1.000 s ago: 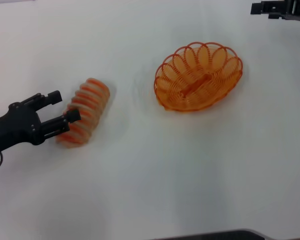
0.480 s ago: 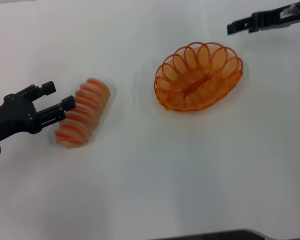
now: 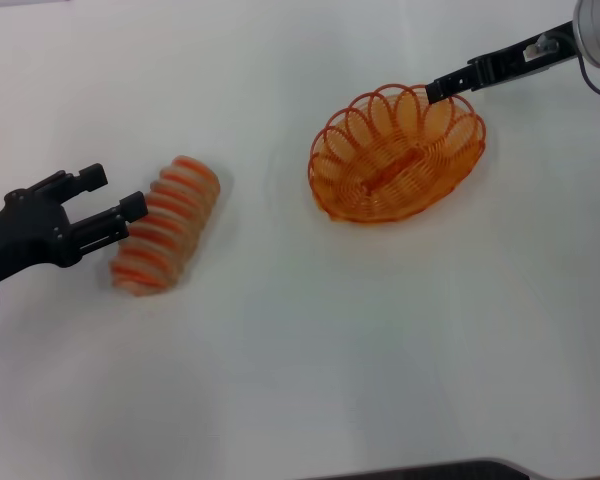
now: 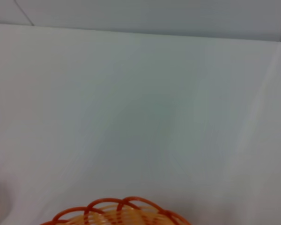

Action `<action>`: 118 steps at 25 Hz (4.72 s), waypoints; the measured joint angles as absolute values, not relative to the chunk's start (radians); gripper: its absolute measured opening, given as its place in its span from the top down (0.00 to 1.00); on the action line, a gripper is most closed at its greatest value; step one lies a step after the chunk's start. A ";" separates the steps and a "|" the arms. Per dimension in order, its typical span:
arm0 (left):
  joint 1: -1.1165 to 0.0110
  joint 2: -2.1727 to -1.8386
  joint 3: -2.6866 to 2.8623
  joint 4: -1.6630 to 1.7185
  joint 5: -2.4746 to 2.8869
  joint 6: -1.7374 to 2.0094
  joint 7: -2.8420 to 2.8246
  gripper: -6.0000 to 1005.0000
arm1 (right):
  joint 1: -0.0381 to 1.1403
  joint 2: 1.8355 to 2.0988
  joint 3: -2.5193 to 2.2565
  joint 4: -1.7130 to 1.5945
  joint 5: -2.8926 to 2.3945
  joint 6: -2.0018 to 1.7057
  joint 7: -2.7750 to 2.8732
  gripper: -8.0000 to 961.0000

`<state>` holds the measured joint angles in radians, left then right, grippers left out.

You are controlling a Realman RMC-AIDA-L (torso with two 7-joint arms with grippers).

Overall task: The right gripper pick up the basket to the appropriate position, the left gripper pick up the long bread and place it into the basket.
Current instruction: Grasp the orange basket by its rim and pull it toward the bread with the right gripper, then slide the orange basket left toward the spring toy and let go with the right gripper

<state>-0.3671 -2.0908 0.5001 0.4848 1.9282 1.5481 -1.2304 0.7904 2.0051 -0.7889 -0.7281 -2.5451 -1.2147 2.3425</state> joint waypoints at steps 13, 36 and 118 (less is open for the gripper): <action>-0.372 -2.088 0.500 0.485 1.928 1.548 -1.228 0.19 | 0.776 2.008 -0.802 -0.683 -2.548 -1.182 2.349 0.26; -0.376 -2.092 0.509 0.485 1.936 1.548 -1.222 0.19 | 0.782 2.021 -0.809 -0.647 -2.544 -1.106 2.350 0.52; -0.399 -2.111 0.515 0.486 1.937 1.459 -1.176 0.20 | 0.733 2.085 -0.760 -0.595 -2.338 -1.142 2.387 0.91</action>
